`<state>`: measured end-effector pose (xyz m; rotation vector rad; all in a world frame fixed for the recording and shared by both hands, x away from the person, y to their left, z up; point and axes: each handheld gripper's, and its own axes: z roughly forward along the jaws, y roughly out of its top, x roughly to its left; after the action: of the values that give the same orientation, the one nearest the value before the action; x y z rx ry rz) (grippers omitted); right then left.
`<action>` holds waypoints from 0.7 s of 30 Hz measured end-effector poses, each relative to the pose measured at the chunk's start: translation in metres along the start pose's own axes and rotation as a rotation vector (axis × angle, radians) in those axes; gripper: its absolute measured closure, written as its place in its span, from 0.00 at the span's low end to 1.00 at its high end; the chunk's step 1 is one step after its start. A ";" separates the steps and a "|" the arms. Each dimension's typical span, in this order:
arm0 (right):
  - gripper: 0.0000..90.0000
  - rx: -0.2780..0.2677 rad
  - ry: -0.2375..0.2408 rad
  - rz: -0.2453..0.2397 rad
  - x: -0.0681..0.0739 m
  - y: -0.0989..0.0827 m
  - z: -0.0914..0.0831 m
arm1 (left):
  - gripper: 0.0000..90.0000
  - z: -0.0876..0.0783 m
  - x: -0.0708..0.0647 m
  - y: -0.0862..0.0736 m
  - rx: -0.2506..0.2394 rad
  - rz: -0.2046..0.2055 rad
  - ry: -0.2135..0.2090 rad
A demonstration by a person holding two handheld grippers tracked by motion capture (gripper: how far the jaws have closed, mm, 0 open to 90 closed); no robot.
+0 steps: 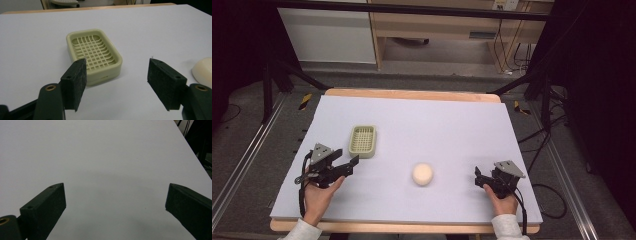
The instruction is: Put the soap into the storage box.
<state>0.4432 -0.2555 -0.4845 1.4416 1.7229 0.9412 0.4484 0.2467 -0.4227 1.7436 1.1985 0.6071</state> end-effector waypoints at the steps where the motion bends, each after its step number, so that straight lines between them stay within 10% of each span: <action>1: 0.04 0.000 0.001 -0.001 0.000 0.000 0.000 | 0.35 0.001 -0.001 0.002 -0.002 -0.001 -0.005; 21: 0.04 -0.004 0.016 -0.004 0.001 -0.001 -0.001 | 0.32 0.030 -0.051 0.020 0.021 0.084 -0.082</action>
<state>0.4419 -0.2551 -0.4848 1.4316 1.7342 0.9557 0.4601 0.1862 -0.4145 1.8263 1.0825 0.5684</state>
